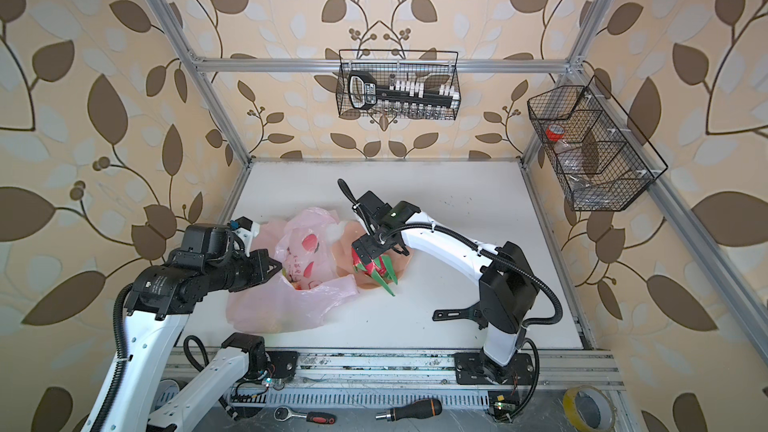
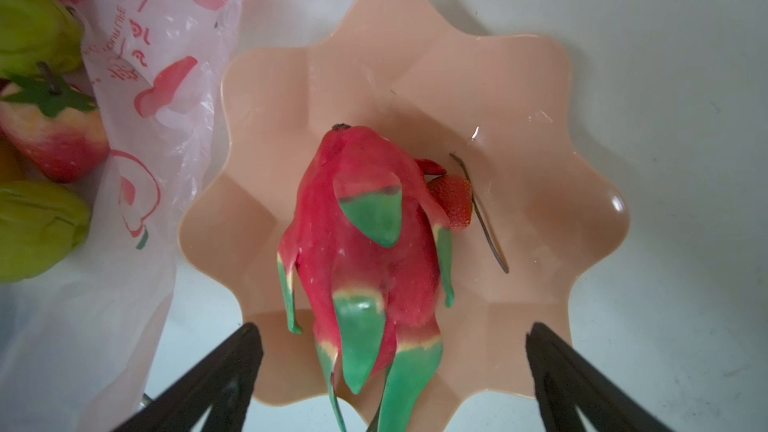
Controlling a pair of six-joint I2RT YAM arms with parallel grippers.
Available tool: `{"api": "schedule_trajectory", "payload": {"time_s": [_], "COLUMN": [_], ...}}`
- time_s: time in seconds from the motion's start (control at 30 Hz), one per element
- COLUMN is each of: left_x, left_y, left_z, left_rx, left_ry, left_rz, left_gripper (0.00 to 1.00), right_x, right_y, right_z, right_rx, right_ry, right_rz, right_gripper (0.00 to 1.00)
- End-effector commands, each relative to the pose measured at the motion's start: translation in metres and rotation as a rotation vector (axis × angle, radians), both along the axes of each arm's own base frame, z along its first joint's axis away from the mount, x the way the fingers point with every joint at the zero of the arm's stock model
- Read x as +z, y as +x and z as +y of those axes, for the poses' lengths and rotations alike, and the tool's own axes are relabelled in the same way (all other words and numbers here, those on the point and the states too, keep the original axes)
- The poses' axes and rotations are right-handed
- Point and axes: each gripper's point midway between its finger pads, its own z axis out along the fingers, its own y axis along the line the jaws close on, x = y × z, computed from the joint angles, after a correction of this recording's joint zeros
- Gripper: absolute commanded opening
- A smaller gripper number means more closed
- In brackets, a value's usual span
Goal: Place the fruits into the plastic bag
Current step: 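Lower the right gripper onto the red dragon fruit on the plate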
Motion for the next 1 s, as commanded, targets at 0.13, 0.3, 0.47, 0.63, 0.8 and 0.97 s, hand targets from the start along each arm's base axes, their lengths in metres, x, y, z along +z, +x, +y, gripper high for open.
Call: {"api": "schedule_trajectory", "payload": {"time_s": [0.13, 0.3, 0.47, 0.63, 0.8, 0.97], "left_x": [0.001, 0.002, 0.003, 0.002, 0.002, 0.002], "left_y": [-0.001, 0.0, 0.0, 0.001, 0.001, 0.002], "left_z": [0.001, 0.001, 0.001, 0.001, 0.001, 0.0], "left_rx": [-0.006, -0.007, -0.007, -0.008, -0.009, -0.01], "left_ry": [0.018, 0.021, 0.022, 0.021, 0.02, 0.019], "left_rz": [0.002, 0.002, 0.003, 0.008, 0.009, 0.011], "left_gripper": [0.0, 0.0, 0.0, 0.0, 0.0, 0.0], "right_x": [-0.009, -0.016, -0.022, -0.029, -0.042, -0.051], "right_y": [0.001, -0.001, -0.001, 0.001, 0.002, 0.007], "right_z": [0.009, 0.019, 0.024, 0.025, 0.023, 0.022], "right_rx": [0.099, 0.132, 0.153, 0.168, 0.176, 0.181], "right_ry": [-0.042, -0.021, -0.022, -0.046, -0.095, -0.138], "right_rz": [-0.004, 0.015, 0.022, 0.034, 0.049, 0.045], "right_gripper": [1.0, 1.0, 1.0, 1.0, 1.0, 1.0]}}
